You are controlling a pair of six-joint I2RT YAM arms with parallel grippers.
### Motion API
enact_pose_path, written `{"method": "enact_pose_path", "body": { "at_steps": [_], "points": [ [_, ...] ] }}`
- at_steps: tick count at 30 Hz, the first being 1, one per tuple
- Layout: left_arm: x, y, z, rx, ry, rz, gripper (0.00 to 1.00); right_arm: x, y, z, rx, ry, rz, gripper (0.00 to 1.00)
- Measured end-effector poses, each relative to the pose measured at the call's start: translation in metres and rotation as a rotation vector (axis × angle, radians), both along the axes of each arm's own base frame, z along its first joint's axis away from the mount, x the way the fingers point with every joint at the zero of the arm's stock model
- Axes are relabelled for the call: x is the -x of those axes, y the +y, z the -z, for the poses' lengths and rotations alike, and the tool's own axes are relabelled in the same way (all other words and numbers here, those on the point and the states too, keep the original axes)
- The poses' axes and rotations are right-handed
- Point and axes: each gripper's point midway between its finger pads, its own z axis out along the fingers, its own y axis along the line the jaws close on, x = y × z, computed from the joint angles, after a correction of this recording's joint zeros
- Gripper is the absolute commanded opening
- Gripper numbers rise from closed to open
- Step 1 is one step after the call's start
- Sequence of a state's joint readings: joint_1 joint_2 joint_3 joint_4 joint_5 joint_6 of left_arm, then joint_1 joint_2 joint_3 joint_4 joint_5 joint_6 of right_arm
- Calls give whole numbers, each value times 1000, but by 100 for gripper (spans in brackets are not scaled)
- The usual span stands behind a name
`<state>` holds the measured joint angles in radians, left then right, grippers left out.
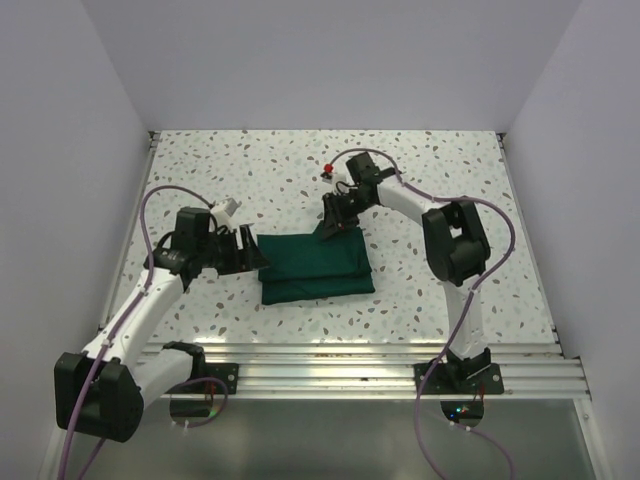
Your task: Prepare the surgical pack
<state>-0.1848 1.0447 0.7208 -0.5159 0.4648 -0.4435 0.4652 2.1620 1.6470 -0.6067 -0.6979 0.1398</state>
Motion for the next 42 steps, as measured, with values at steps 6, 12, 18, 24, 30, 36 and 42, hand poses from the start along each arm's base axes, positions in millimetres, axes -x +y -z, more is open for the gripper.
{"method": "enact_pose_path", "body": {
  "at_steps": [6,12,18,24,30,36,42],
  "points": [
    [-1,-1,6,-3,24,2,68,8,-5,-23,-5,-10,0,13],
    [-3,3,14,-27,47,-14,66,33,-3,-77,-56,-68,-28,14],
    [-13,12,19,-84,58,-58,63,119,-11,-84,-52,-7,-126,26],
    [-29,17,17,-119,50,-90,62,249,-43,-40,58,209,-233,63],
    [-41,18,37,-154,124,-98,60,239,-70,-63,109,155,-72,99],
    [-50,20,66,-196,231,-106,45,133,-109,-84,97,65,369,98],
    [-49,21,73,-207,270,-111,25,122,-125,-42,247,169,485,32]
  ]
}}
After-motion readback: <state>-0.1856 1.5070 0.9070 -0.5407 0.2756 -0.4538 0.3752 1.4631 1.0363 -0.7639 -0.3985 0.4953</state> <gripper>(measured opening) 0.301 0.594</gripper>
